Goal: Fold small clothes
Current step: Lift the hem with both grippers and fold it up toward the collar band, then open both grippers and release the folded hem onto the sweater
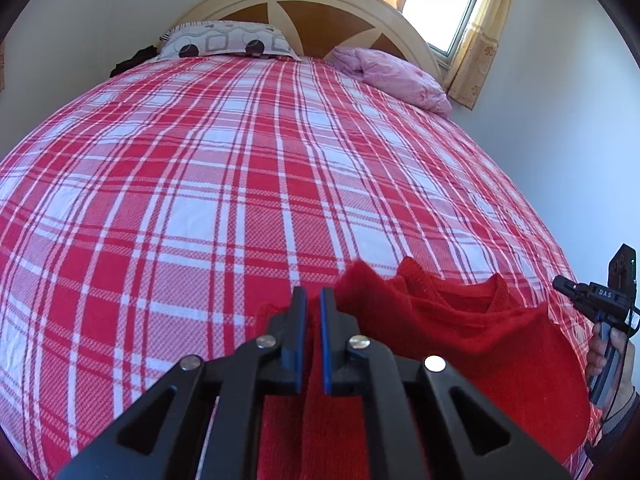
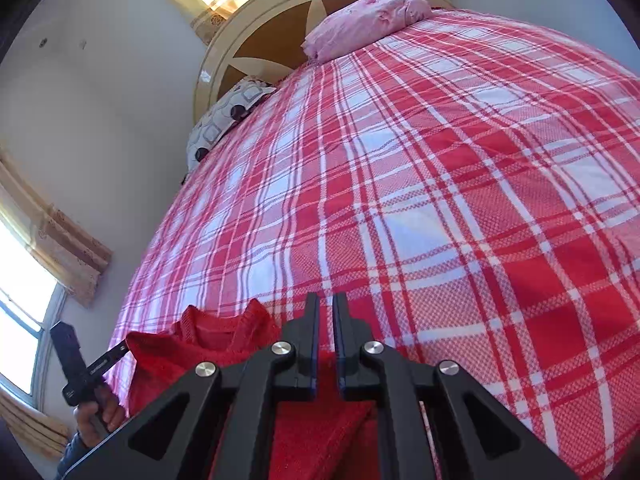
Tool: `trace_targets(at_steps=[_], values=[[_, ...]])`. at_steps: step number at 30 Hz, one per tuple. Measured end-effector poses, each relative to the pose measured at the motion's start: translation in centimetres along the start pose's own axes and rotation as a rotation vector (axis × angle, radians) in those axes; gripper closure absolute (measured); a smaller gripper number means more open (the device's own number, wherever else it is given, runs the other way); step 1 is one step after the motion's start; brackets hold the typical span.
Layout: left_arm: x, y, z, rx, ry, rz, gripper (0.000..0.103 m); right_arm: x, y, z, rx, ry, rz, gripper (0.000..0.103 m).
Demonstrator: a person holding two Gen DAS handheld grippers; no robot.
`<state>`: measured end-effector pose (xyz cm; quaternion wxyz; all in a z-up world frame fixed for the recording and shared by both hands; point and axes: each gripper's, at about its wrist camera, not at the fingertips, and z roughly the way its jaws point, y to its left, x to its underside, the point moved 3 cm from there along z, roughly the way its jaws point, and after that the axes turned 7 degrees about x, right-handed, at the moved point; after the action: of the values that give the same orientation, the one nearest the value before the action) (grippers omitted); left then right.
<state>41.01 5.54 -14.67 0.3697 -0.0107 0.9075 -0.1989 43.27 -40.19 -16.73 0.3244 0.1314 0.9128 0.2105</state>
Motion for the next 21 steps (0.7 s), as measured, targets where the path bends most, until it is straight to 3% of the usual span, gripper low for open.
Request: trace_targets(at_steps=[2,4,6,7,8,11,13,16,21], values=[[0.5,-0.1,-0.8,-0.01,-0.009,0.009,0.092,0.3,0.0,-0.6,0.008,-0.007,-0.004,0.096],[1.2,-0.1,-1.6,-0.013,-0.015,0.011,0.079,0.8,-0.1,-1.1,0.018,-0.008,-0.004,0.095],[1.8,-0.1,-2.3,-0.024,-0.019,0.009,0.064,1.5,-0.5,-1.6,0.025,0.006,0.014,0.075],[2.3,-0.1,-2.9,-0.024,-0.029,0.012,0.054,2.0,-0.7,-2.1,0.012,0.004,0.021,0.048],[2.6,-0.1,-3.2,-0.027,-0.036,0.016,0.051,2.4,-0.7,-2.7,0.004,-0.008,0.024,0.036],[3.8,-0.4,-4.4,-0.042,-0.046,0.036,0.038,3.4,-0.6,-4.2,-0.009,-0.018,0.026,0.036],[4.6,-0.5,-5.1,-0.067,-0.049,0.065,0.02,4.0,-0.2,-5.2,-0.003,-0.02,0.02,0.036],[6.3,-0.6,-6.4,-0.084,-0.058,0.102,0.006,5.6,1.2,-6.7,0.018,-0.014,-0.039,0.035],[8.5,0.4,-6.5,-0.124,-0.024,0.103,0.002,9.8,2.7,-8.5,0.01,0.025,-0.106,0.034]])
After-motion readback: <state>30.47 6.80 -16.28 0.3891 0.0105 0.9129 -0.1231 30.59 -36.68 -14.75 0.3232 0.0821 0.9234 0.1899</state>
